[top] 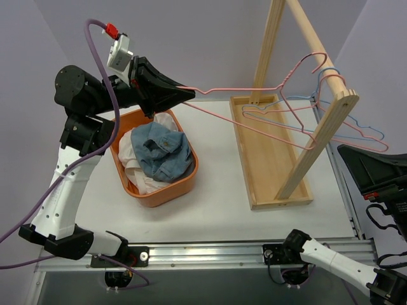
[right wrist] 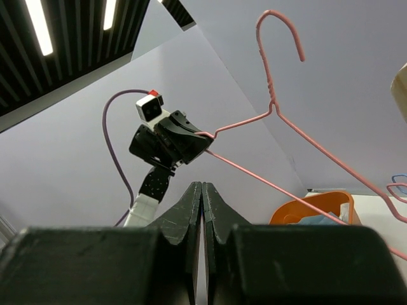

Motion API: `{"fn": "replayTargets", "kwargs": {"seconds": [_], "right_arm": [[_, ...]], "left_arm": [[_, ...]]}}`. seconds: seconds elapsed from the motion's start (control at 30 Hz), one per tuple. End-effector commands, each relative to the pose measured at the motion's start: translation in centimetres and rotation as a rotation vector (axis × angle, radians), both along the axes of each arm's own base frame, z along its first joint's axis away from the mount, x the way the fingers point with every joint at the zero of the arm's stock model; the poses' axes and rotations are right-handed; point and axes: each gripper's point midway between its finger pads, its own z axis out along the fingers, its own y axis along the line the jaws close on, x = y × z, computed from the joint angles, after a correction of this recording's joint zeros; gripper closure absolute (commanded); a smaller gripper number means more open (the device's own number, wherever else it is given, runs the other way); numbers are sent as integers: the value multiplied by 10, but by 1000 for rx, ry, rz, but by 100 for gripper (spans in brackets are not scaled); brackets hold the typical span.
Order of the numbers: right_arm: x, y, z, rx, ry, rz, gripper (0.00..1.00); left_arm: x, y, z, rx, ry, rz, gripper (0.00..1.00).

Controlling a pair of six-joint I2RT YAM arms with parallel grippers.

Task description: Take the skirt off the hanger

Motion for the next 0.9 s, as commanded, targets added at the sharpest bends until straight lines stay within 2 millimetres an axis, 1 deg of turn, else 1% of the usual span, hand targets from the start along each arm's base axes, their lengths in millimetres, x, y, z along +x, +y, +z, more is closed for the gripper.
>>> {"fn": "replayTargets", "kwargs": {"seconds": [0.0, 0.03, 0.07, 0.1, 0.2, 0.27, 0.37, 0.4, 0.47, 0.5, 0.57, 0.6, 0.67, 0.7, 0.73, 0.77, 0.83, 0.87], "right_arm": [[-5, -5, 9, 31, -35, -4, 100], [-5, -6, 9, 32, -35, -3, 100], [-6, -7, 9, 33, -36, -5, 100], [-6, -7, 8, 32, -35, -6, 100], [-5, -8, 5, 30, -26, -10, 100], [-4, -8, 3, 32, -22, -14, 100], [-4, -7, 2, 39, -23, -8, 100], [-2, -5, 1, 38, -18, -6, 100], [-3, -3, 1, 37, -19, 2, 100], [-2, -3, 1, 38, -19, 4, 100], [-2, -3, 1, 38, -17, 2, 100], [-2, -3, 2, 41, -16, 2, 100], [-3, -4, 3, 44, -18, 2, 100], [-3, -4, 3, 44, -18, 2, 100], [-3, -5, 3, 45, -17, 1, 100], [-4, -5, 4, 47, -19, 1, 100], [-4, -5, 3, 46, -18, 1, 100], [-3, -4, 3, 46, -16, 2, 100]], "left_arm": [[1, 6, 11, 16, -78, 65, 98], [2, 6, 4, 45, -51, 70, 98], [7, 4, 1, 64, -66, 78, 98], [3, 6, 0, 83, -58, 78, 98], [7, 8, -7, 121, -70, 100, 98], [7, 11, -6, 119, -91, 113, 98], [12, 10, -7, 114, -82, 120, 98], [11, 8, -1, 95, -104, 107, 98], [13, 3, -4, 83, -63, 70, 98], [12, 2, 3, 56, -95, 62, 98], [13, -1, 1, 39, -57, 33, 98], [10, -1, 8, 15, -90, 15, 98], [10, -4, 11, -7, -69, -12, 98], [10, -6, 13, -19, -85, -28, 98], [10, -7, 13, -23, -81, -39, 98], [14, -11, 11, -23, -51, -51, 98], [15, -15, 13, -37, -51, -65, 98], [19, -20, 11, -38, -34, -77, 98]]}}
